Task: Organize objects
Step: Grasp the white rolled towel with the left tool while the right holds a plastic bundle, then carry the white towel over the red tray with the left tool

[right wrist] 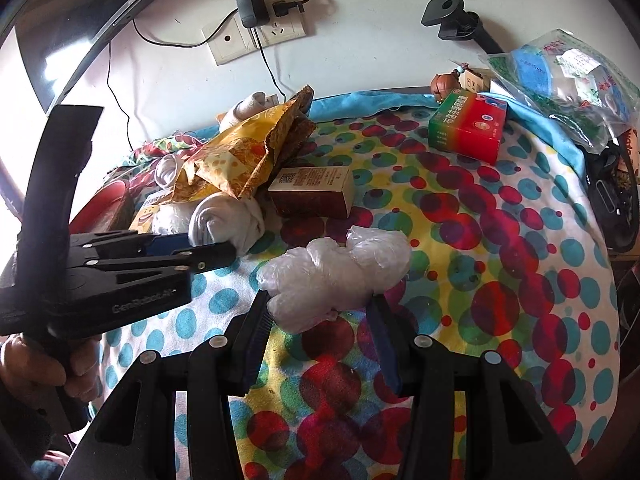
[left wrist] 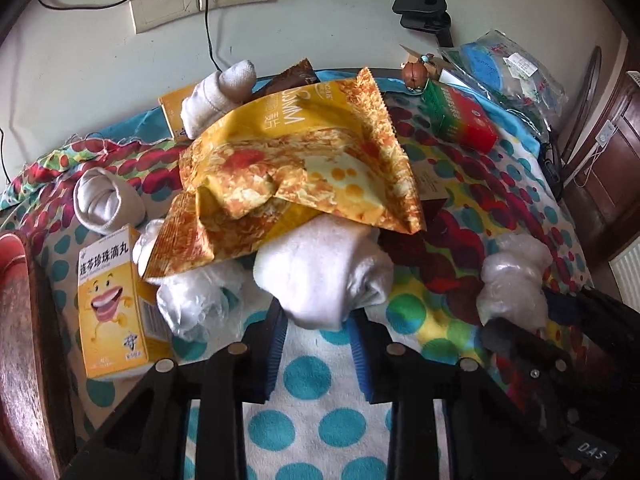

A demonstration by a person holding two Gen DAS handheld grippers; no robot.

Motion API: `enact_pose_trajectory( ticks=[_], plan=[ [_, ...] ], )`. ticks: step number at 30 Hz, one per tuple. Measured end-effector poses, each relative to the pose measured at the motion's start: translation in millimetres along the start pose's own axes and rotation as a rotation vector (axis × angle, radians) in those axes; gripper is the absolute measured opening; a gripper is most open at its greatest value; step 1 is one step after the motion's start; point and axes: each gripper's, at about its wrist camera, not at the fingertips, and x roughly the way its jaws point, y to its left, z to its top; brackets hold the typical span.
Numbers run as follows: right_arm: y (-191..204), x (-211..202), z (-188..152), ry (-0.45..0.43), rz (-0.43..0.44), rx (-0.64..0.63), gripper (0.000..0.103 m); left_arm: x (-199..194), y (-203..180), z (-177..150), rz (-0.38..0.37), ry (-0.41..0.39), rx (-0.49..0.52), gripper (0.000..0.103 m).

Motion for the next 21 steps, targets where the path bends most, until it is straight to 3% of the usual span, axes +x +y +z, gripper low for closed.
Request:
enact_pose_trajectory(
  ticks=[12,17,21],
  plan=[
    [19,-17,1,-0.016,-0.006,-0.032,0.046,-58,2,-31,-0.044,-0.042,0.013,0.026],
    [32,-23,2,-0.021,-0.013,-0.055,0.046,-93,21,-40,-0.026,-0.091,-0.008,0.026],
    [41,-28,4,-0.026,-0.014,-0.063,0.046,-127,55,-44,0.039,-0.149,-0.057,0.026]
  ],
)
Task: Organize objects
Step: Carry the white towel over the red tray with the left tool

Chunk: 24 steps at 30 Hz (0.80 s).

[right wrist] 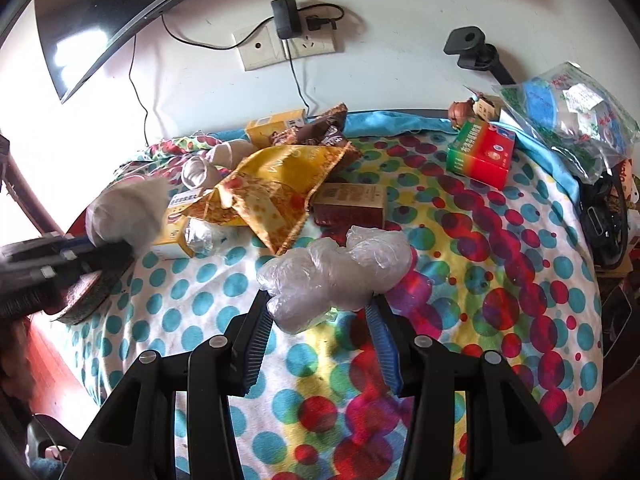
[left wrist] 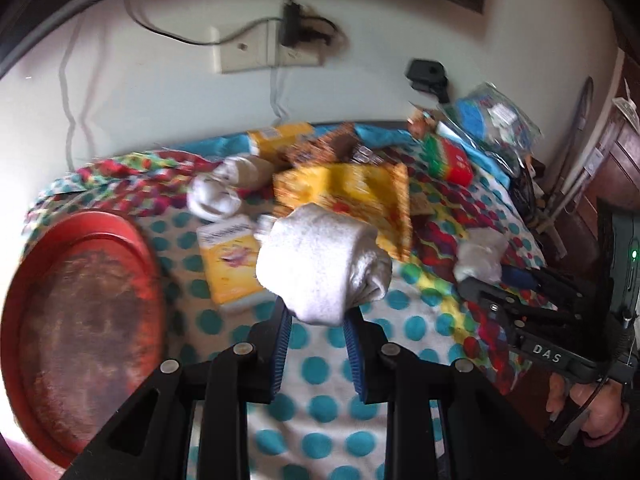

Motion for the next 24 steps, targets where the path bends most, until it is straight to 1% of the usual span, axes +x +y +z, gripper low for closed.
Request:
enact_pose_trajectory(
  ticks=[3,6,8,9,13,15,18,24],
  plan=[
    [9,-4,2,-0.006,-0.004,-0.015,0.046,-16,34,2,0.073,-0.026,-0.033,0.026],
    [17,-8,5,-0.012,-0.008,-0.032,0.046,-27,82,1,0.169,-0.040,-0.093,0.026],
    [23,-10,7,-0.015,-0.011,-0.044,0.046,-29,113,-2,0.220,-0.043,-0.138,0.026],
    [26,-10,8,-0.013,-0.010,-0.049,0.046,-29,134,-5,0.251,-0.033,-0.168,0.026],
    [38,-8,9,-0.005,-0.016,-0.069,0.046,-21,201,-16,0.359,0.002,-0.249,0.026],
    [45,-6,10,0.002,-0.017,-0.084,0.046,-15,232,-22,0.391,0.022,-0.288,0.026],
    [58,-2,13,0.013,-0.020,-0.110,0.046,-3,264,-30,0.428,0.052,-0.307,0.026],
    [95,7,23,0.023,0.001,-0.169,0.046,23,303,-35,0.425,0.095,-0.314,0.027]
  ],
)
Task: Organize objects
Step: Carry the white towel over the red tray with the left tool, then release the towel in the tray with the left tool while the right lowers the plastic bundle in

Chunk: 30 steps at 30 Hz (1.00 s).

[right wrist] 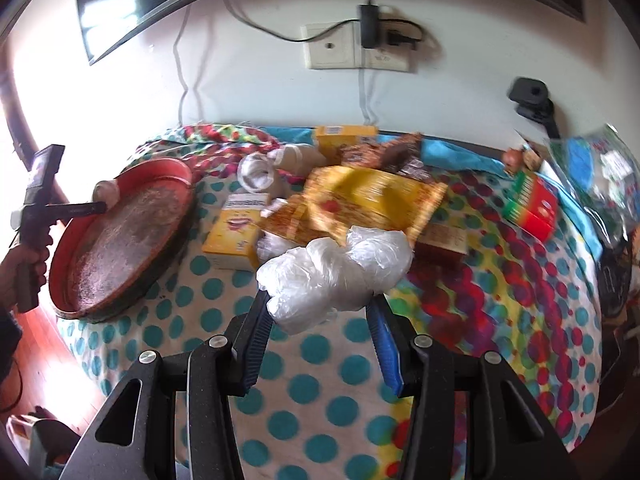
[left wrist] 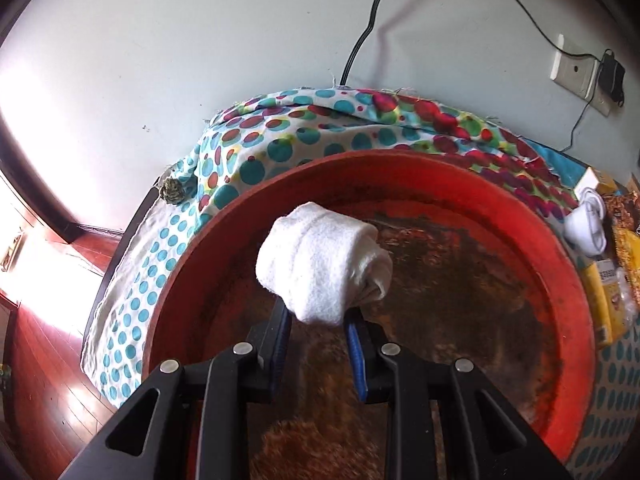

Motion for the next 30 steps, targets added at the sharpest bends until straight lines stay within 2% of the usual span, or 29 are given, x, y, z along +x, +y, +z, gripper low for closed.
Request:
enact_pose_trajectory(
  ticks=[5,8,9,11,18,20,22,24,28,30],
  plan=[
    [43,12,20,0.002,0.037,-0.073,0.046,18,11,2,0.004,0.034,0.008,0.027],
    [74,23,35,0.007,0.085,-0.110,0.046,26,14,1,0.009,0.047,0.014,0.030],
    [84,26,39,0.005,0.094,-0.126,0.046,28,16,1,0.003,0.055,0.006,0.034],
    [111,35,50,-0.005,0.120,-0.169,0.046,28,22,-2,-0.031,0.063,-0.023,0.037],
    [189,72,78,0.010,0.213,-0.277,0.046,0,37,-10,-0.131,0.017,-0.092,0.052],
    [209,91,86,0.040,0.239,-0.300,0.046,-7,41,-14,-0.146,0.012,-0.108,0.052],
    [225,113,96,0.073,0.250,-0.310,0.046,-17,43,-19,-0.165,-0.010,-0.109,0.059],
    [238,130,104,0.102,0.261,-0.320,0.046,-24,46,-23,-0.157,-0.019,-0.124,0.059],
    [260,167,120,0.151,0.236,-0.355,0.046,-40,54,-36,-0.186,-0.037,-0.178,0.059],
    [263,183,125,0.173,0.221,-0.366,0.046,-47,55,-42,-0.174,-0.050,-0.190,0.059]
  ],
)
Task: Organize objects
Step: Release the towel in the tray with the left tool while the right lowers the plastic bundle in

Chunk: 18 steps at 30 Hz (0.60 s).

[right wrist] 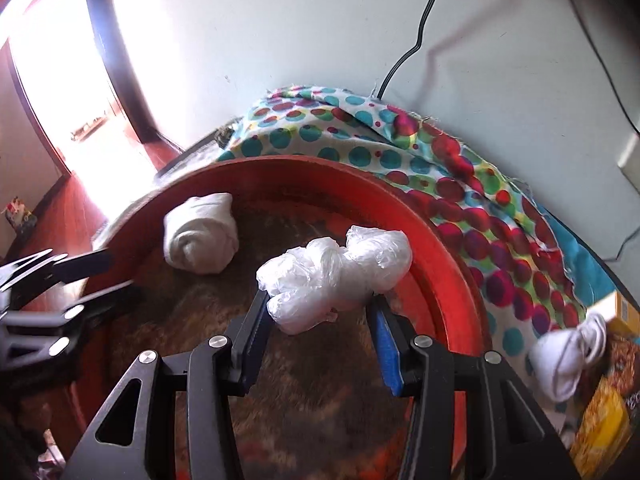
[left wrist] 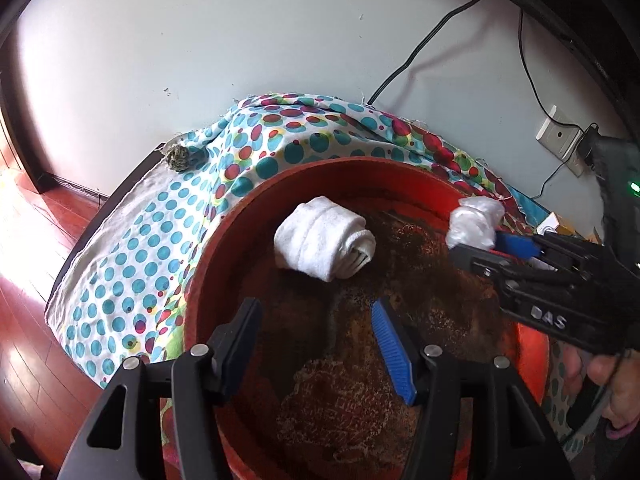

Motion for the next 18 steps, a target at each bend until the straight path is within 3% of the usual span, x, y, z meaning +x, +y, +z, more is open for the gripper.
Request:
enact_pose_trajectory(
  ticks=[4,10,12,13,18],
  plan=[
    [-3,23,10,0.036,0.001,0.017,0.046,-15,-2,-14,0.034,-0.034,0.013,0.060],
    [-4,39,13,0.070,-0.009,0.028,0.048,-14,-6,-38,0.028,0.003,0.017,0.060],
    [-3,36,11,0.062,-0.009,0.027,0.059,-12,-9,-44,0.014,0.016,0.018,0.060],
    [-3,32,10,0.050,-0.005,0.024,0.069,-12,-10,-46,0.011,0.018,0.019,0.060],
    [-9,-7,-3,-0.023,-0.018,0.029,0.072,-12,-18,-46,-0.026,0.023,0.010,0.060]
  ],
)
